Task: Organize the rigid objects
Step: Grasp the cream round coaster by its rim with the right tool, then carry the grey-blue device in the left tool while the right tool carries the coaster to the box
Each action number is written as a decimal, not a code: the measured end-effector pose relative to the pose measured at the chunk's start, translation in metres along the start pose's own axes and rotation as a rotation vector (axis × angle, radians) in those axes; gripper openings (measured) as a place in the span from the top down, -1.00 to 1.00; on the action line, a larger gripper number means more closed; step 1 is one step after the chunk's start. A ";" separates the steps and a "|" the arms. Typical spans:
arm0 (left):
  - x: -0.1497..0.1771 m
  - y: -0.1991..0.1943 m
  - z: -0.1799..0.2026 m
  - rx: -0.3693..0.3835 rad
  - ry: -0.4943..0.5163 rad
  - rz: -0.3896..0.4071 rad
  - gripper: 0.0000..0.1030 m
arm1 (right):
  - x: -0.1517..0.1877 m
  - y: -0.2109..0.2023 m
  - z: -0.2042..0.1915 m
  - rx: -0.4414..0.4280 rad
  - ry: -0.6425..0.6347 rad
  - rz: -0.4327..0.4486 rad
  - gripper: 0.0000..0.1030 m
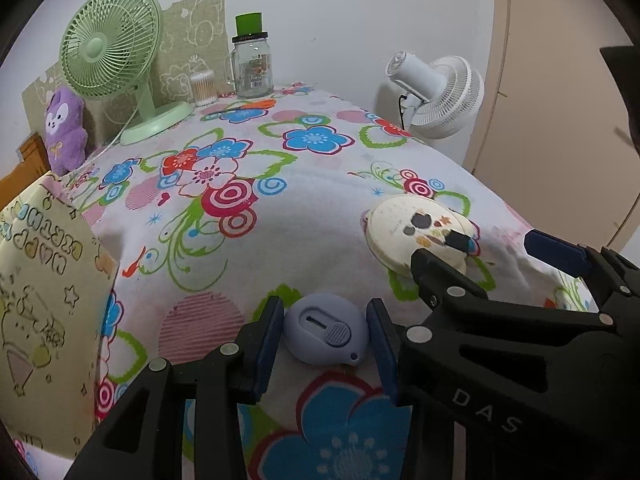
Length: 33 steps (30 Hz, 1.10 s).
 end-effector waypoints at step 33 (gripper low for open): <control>0.000 -0.006 -0.024 0.020 -0.012 -0.016 0.14 | -0.013 0.012 -0.035 -0.015 -0.047 -0.076 -0.64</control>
Point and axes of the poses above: each gripper's, at about its wrist camera, not at the fingertips, and y roughly the way its jaws point, z to its right, x to its underside, the point moved 4 cm from there along y, roughly the way its jaws point, and after that the axes turned 10 degrees about -z, right-handed, at the moved point
